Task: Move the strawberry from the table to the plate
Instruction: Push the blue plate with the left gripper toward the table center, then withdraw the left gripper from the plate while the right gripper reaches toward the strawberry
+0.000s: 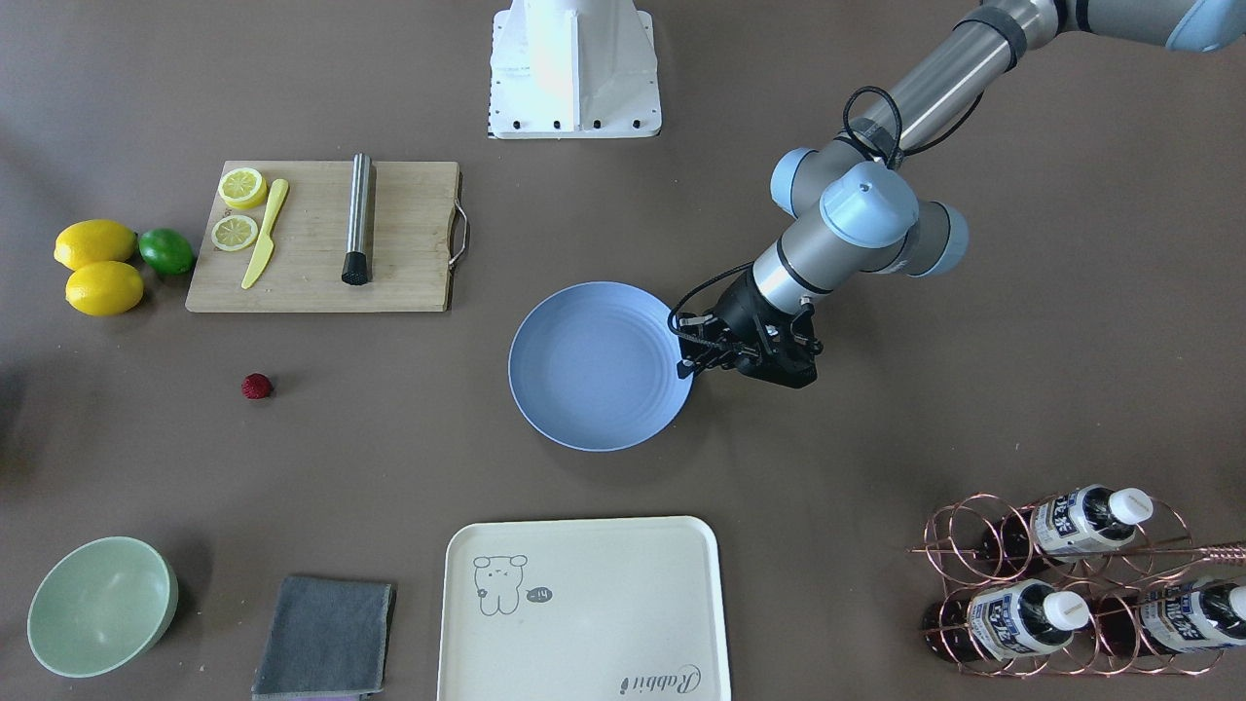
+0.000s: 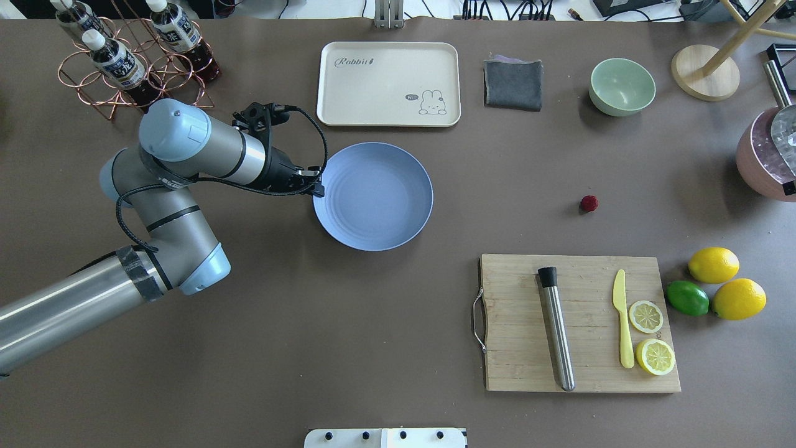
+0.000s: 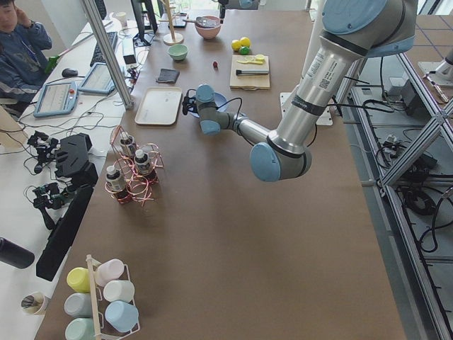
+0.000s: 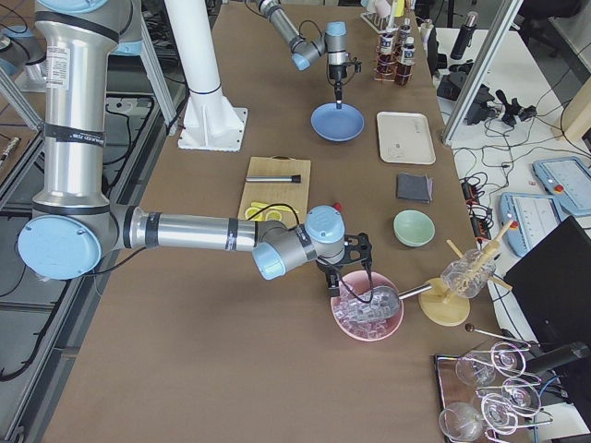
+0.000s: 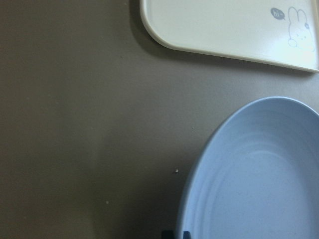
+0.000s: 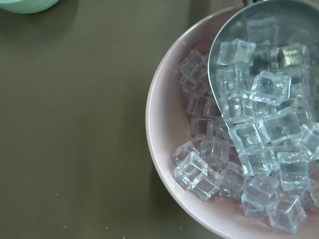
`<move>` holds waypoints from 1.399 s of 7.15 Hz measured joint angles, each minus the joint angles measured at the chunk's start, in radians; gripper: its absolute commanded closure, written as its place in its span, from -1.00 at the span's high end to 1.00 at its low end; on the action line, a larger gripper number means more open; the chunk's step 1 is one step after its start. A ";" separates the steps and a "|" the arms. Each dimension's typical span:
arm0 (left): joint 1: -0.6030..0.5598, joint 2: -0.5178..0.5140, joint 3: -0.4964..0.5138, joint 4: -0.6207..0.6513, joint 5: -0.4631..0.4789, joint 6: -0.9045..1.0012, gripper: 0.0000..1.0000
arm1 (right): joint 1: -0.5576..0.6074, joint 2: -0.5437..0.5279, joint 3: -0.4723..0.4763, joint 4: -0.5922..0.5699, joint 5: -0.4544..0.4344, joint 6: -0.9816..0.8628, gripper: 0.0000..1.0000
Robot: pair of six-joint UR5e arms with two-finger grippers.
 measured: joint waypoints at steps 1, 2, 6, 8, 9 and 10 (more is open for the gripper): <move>0.013 -0.005 0.000 -0.001 0.012 0.000 0.96 | -0.003 0.001 0.001 0.000 0.000 0.001 1.00; 0.021 -0.005 -0.003 -0.002 0.024 0.003 0.96 | -0.006 0.005 0.001 0.000 0.000 0.003 1.00; -0.110 0.085 -0.062 -0.001 -0.093 0.066 0.96 | -0.184 0.154 0.011 -0.015 -0.146 0.335 0.98; -0.273 0.160 -0.074 0.048 -0.230 0.252 0.96 | -0.307 0.266 0.007 -0.066 -0.233 0.525 0.97; -0.356 0.192 -0.075 0.104 -0.280 0.397 0.96 | -0.362 0.311 0.006 -0.099 -0.274 0.603 0.95; -0.422 0.223 -0.075 0.152 -0.317 0.523 0.96 | -0.404 0.336 0.007 -0.123 -0.309 0.648 0.89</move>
